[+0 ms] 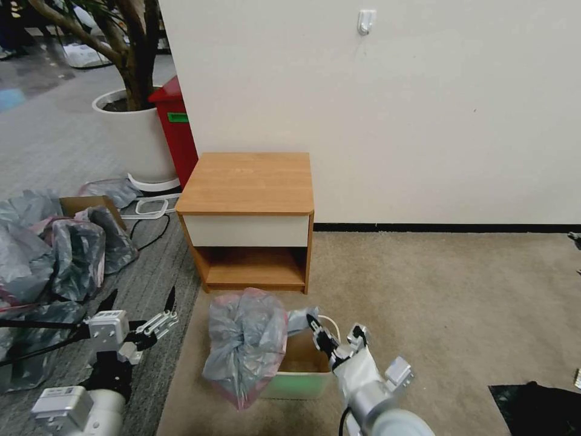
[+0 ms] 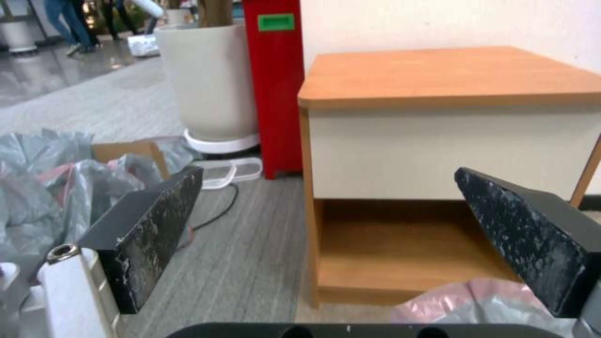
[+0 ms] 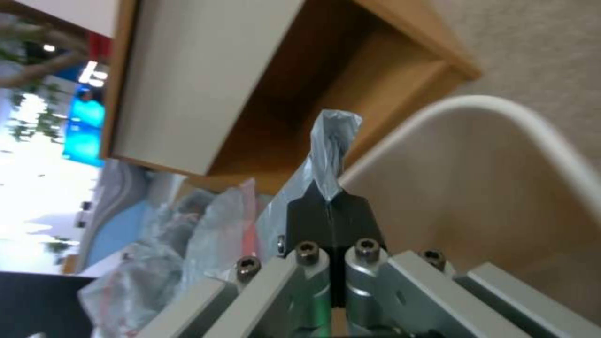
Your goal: Pick up the garbage bag from the table and place it over the trash can.
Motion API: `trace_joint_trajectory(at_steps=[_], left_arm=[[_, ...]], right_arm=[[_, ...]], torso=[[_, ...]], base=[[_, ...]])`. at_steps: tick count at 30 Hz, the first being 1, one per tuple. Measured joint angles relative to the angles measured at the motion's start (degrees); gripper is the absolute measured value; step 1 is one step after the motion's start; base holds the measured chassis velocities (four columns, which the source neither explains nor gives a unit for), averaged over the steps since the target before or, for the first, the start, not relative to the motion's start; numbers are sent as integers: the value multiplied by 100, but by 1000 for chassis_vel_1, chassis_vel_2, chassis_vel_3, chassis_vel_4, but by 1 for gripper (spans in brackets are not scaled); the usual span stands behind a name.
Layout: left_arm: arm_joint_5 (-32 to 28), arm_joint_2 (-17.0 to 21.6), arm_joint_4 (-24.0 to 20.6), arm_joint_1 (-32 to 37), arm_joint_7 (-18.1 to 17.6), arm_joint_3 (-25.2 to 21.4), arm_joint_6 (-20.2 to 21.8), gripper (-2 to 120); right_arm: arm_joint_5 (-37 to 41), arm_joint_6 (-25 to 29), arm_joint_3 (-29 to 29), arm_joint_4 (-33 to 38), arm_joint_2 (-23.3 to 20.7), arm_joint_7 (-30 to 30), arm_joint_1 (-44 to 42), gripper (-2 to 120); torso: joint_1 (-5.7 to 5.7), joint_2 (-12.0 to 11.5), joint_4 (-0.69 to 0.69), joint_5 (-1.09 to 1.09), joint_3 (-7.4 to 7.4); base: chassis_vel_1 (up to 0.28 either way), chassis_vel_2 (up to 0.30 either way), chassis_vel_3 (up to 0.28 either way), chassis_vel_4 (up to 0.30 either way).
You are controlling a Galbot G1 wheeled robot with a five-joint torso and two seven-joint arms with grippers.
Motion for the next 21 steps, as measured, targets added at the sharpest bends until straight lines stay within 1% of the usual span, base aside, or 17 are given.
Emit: trace_joint_trajectory(at_steps=[4,6,7,8,9,11,12,13,14,15,16,17,20,21], left_arm=[[-22,10,0,-70,0,16,-6,100],[-31,15,0,-112,0,31,-12,100],[-32,15,0,-126,0,36,-16,100],[-32,15,0,-126,0,36,-16,100],[-32,14,0,-135,0,42,-20,100],[-32,14,0,-147,-2,47,-23,100],[-32,14,0,-147,-2,47,-23,100],[-32,17,0,-147,-2,48,-24,100],[-32,20,0,-148,-2,48,-24,100],[-31,34,0,-145,-2,52,-24,100],[-29,45,3,-145,-3,64,-24,100],[-29,45,3,-145,-3,64,-24,100],[34,82,84,-129,-4,163,-13,100],[71,95,140,-109,6,238,51,100]], right_arm=[[-241,-16,0,35,-56,31,-100,0],[-316,-16,17,96,-78,61,-146,12],[-325,-16,43,124,-94,63,-169,15],[-325,-16,43,124,-94,63,-169,15],[-327,-24,72,165,-119,62,-199,18],[-303,-97,153,266,-199,51,-258,30],[-303,-97,153,266,-199,51,-258,30],[-292,-120,206,331,-266,47,-300,35],[-290,-126,222,356,-290,44,-314,37],[-284,-131,270,423,-345,38,-347,43],[-282,-131,318,472,-372,36,-359,46],[-282,-131,318,472,-372,36,-359,46],[-274,-131,438,584,-389,33,-353,60],[-272,-131,465,611,-379,32,-341,67]], torso=[[0,0,0,0,0],[0,0,0,0,0],[0,0,0,0,1],[0,0,0,0,1],[0,0,0,0,1],[0,0,0,0,0],[0,0,0,0,0],[0,0,0,0,0],[0,0,0,0,1],[0,0,0,0,0],[0,0,0,0,0],[0,0,0,0,0],[0,0,0,0,1],[0,0,0,0,1]], base=[[0,0,0,0],[0,0,0,0],[0,0,0,0],[0,0,0,0],[0,0,0,0],[0,0,0,0],[0,0,0,0],[0,0,0,0],[0,0,0,0],[0,0,0,0],[0,0,0,0],[0,0,0,0],[0,0,0,0],[0,0,0,0]])
